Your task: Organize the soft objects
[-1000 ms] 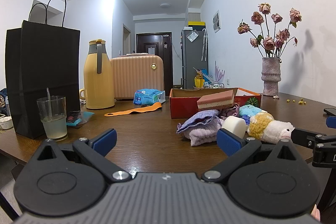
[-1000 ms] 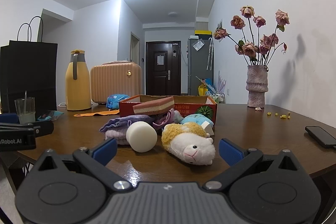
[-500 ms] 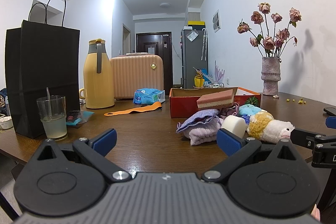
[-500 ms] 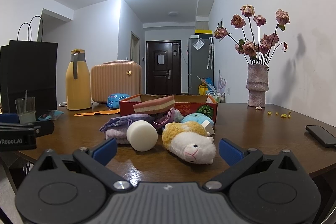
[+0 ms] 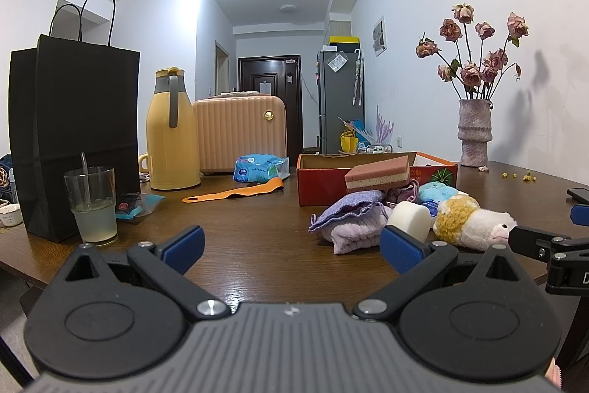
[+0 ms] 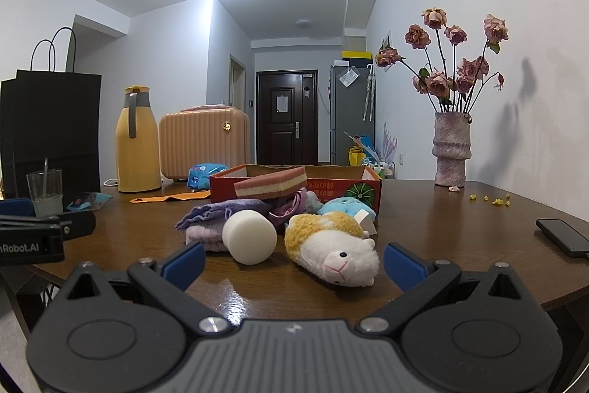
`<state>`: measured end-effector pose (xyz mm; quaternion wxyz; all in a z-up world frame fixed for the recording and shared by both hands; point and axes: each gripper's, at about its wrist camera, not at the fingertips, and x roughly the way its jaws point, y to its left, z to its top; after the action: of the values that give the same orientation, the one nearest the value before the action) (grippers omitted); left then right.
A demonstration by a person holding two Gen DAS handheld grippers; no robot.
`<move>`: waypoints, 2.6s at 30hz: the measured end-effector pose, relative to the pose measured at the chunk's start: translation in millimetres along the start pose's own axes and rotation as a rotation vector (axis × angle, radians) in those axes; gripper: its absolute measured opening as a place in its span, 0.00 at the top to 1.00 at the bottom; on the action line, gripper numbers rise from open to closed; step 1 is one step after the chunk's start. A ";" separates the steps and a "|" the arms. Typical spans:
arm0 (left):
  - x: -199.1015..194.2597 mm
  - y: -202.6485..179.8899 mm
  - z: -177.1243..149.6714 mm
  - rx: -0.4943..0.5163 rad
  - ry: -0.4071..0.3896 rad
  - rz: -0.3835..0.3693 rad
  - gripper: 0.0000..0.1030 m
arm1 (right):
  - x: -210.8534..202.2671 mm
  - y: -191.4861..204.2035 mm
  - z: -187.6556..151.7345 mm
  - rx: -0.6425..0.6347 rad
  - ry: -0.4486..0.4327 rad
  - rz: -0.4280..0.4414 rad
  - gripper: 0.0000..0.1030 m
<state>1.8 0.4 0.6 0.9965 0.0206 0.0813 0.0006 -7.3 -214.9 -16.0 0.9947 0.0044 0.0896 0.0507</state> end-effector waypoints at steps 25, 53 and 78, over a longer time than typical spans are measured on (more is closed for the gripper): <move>0.2 0.8 0.4 -0.007 0.002 0.000 0.00 | 0.5 -0.2 0.1 0.002 0.000 -0.002 0.00; 116.4 -23.4 19.4 -0.062 0.185 -0.176 0.02 | 97.8 -43.2 21.3 0.055 0.156 0.064 0.06; 118.9 -57.8 13.2 -0.069 0.331 -0.228 0.24 | 139.0 -97.0 51.7 0.125 0.168 0.200 0.23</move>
<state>121.1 -57.3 -8.0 0.9632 -0.0234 0.2459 -0.1060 147.7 -297.3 8.4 0.9715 0.0711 0.1747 0.1439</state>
